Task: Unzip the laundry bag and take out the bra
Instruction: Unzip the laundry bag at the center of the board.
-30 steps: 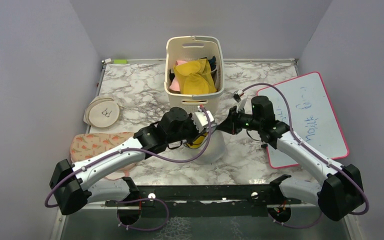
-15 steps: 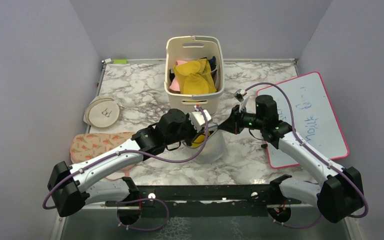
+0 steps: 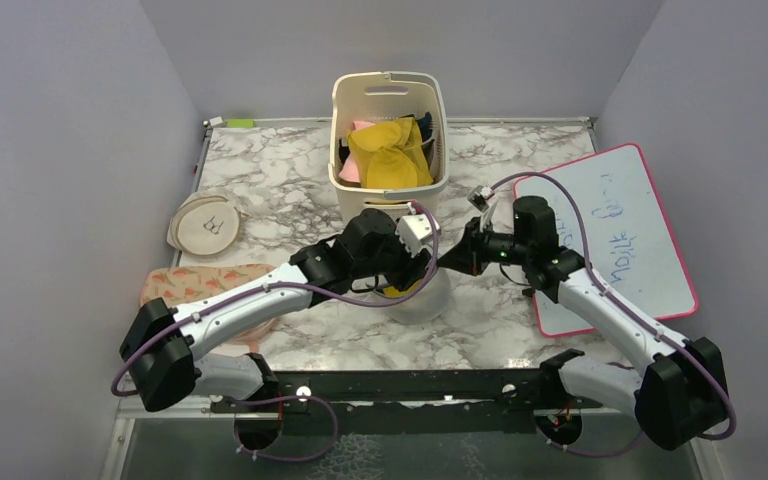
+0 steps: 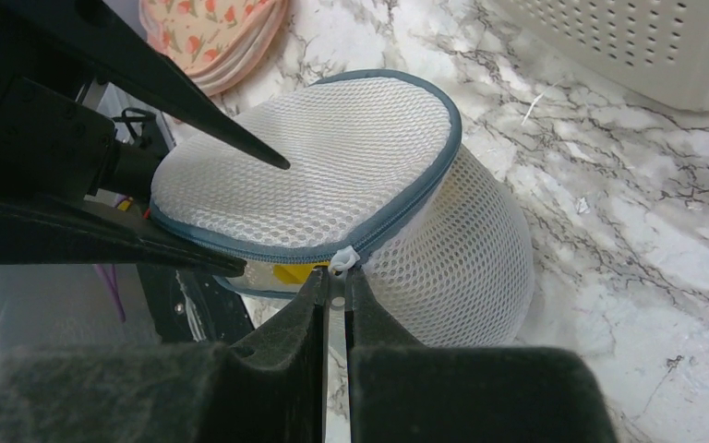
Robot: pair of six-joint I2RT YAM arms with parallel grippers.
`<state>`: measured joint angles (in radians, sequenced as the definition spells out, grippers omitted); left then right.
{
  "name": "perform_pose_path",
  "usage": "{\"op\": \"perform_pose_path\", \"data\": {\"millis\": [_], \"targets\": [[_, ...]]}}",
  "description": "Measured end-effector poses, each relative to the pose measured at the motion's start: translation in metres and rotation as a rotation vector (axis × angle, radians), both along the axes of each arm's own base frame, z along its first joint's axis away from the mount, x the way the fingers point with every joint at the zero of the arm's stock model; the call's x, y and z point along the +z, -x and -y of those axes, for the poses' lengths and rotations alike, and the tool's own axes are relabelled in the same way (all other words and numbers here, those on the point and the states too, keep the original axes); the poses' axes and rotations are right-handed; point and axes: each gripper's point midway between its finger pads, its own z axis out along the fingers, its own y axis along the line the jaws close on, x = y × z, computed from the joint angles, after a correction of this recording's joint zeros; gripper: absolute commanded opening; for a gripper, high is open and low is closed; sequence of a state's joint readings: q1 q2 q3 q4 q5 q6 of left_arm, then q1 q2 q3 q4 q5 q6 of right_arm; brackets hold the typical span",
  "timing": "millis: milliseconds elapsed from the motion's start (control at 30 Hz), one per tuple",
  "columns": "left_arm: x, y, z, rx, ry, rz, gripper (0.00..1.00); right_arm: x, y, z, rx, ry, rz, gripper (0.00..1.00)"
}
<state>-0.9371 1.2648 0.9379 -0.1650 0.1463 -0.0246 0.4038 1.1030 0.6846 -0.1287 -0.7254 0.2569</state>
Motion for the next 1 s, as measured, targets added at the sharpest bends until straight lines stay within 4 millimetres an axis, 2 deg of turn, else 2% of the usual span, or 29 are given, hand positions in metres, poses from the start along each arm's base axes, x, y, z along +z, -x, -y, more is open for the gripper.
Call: {"op": "perform_pose_path", "data": {"millis": [200, 333, 433, 567, 633, 833, 1000], "targets": [[0.006, -0.007, 0.016, -0.011, 0.02, -0.005, 0.41, -0.003, 0.005, 0.0, 0.016, -0.006, -0.01, 0.01], [0.002, -0.011, 0.022, -0.016, 0.01, -0.014, 0.4, -0.001, 0.006, -0.001, 0.022, -0.011, -0.007, 0.01], [-0.003, -0.011, 0.022, -0.017, -0.001, -0.02, 0.31, 0.0, 0.007, -0.001, 0.025, -0.014, -0.004, 0.01], [-0.002, -0.012, 0.024, -0.02, -0.001, -0.016, 0.09, 0.0, 0.007, -0.001, 0.025, -0.014, -0.004, 0.01], [0.0, -0.013, 0.024, -0.021, 0.0, -0.009, 0.04, 0.0, 0.007, -0.001, 0.024, -0.013, -0.005, 0.01], [0.0, -0.013, 0.023, -0.04, -0.018, 0.022, 0.0, -0.004, 0.004, 0.003, -0.011, 0.008, -0.021, 0.01], [0.012, -0.011, 0.016, -0.054, -0.018, 0.091, 0.0, 0.0, -0.005, 0.006, -0.062, 0.033, -0.032, 0.01]]}}
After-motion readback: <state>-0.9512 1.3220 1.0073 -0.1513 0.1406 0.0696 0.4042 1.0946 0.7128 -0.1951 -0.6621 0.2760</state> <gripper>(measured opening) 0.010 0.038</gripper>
